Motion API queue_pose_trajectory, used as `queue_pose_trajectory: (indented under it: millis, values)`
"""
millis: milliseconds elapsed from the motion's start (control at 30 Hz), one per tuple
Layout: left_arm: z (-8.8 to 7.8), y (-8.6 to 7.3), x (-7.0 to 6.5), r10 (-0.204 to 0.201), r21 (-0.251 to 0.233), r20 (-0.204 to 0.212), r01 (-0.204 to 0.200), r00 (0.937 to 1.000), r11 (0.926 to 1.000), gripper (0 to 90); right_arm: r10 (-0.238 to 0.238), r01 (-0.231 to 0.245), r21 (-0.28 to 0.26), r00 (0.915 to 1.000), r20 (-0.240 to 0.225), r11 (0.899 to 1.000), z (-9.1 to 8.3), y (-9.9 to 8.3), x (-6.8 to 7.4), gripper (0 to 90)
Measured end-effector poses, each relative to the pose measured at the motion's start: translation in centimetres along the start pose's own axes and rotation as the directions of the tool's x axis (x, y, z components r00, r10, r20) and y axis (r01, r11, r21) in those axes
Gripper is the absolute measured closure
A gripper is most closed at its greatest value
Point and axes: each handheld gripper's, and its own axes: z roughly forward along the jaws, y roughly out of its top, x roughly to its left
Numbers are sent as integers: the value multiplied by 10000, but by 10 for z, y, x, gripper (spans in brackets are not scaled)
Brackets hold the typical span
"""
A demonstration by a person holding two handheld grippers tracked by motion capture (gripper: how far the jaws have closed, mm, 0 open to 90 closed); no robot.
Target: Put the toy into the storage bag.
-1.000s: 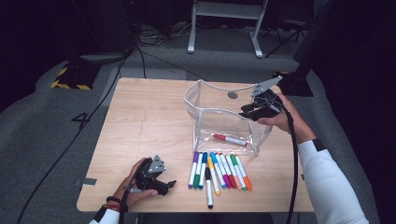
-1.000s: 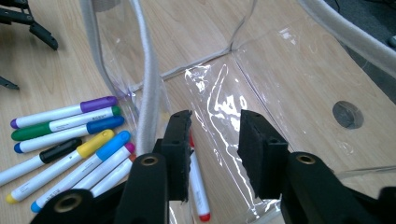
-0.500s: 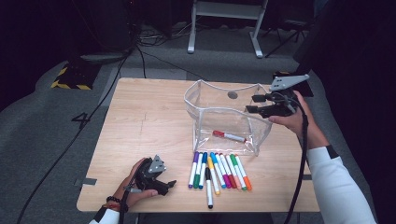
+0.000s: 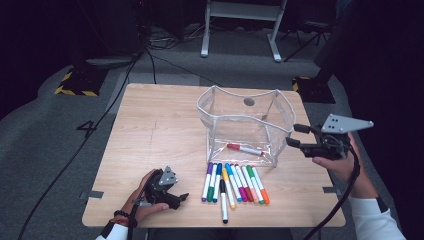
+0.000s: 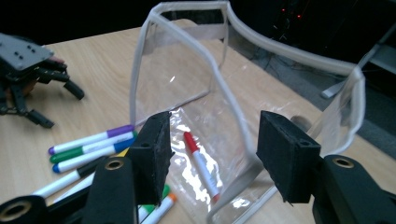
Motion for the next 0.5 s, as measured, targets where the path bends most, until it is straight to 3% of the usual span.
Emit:
queue_pose_trajectory:
  millis: [67,267,433,500]
  values:
    - [0,0,0,1,0,-2,-1,10000,10000,132,-25,22,121,9997,246,9999,0,-15,6,452]
    - [0,0,0,-11,-1,3,11,10000,10000,132,354,-354,256,9994,-25,9990,10,-57,22,447]
    - [0,0,0,3,3,0,-3,10000,10000,132,477,-425,1085,9978,-461,9932,31,-91,34,429]
    - [0,0,0,2,2,-3,-2,10000,10000,132,798,-703,1269,9943,-711,9894,39,-102,37,432]
